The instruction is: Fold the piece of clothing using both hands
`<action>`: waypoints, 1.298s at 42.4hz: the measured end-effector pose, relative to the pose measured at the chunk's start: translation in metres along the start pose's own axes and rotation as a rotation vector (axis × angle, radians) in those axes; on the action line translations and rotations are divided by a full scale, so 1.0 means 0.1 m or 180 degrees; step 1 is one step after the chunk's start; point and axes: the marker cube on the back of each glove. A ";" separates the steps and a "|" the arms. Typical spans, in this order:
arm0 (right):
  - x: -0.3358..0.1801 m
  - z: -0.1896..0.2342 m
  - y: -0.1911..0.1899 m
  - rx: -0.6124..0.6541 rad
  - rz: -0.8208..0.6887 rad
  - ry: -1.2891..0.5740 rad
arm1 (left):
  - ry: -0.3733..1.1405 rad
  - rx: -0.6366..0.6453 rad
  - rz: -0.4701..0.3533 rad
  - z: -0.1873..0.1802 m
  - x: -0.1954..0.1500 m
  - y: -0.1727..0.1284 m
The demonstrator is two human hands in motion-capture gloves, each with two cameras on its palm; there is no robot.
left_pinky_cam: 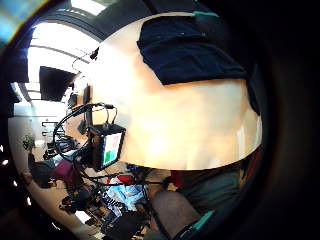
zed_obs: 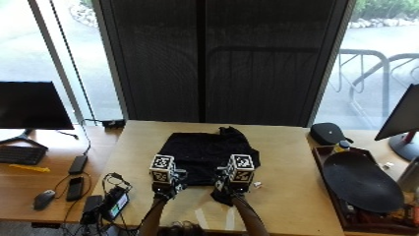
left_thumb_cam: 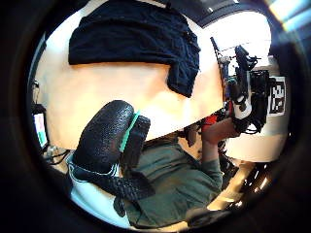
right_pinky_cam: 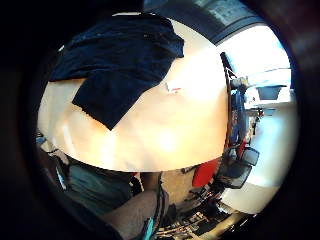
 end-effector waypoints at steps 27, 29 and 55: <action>0.04 0.01 -0.01 -0.0007 -0.0027 0.0064 | -0.0037 0.0022 0.0060 -0.08 0.08 0.06; 0.04 -0.01 0.01 0.0001 -0.0026 0.0073 | -0.0052 0.0021 0.0061 -0.09 0.09 0.07; 0.44 0.00 0.09 -0.0258 0.0057 0.0055 | -0.0147 0.0185 -0.0150 0.16 0.09 -0.24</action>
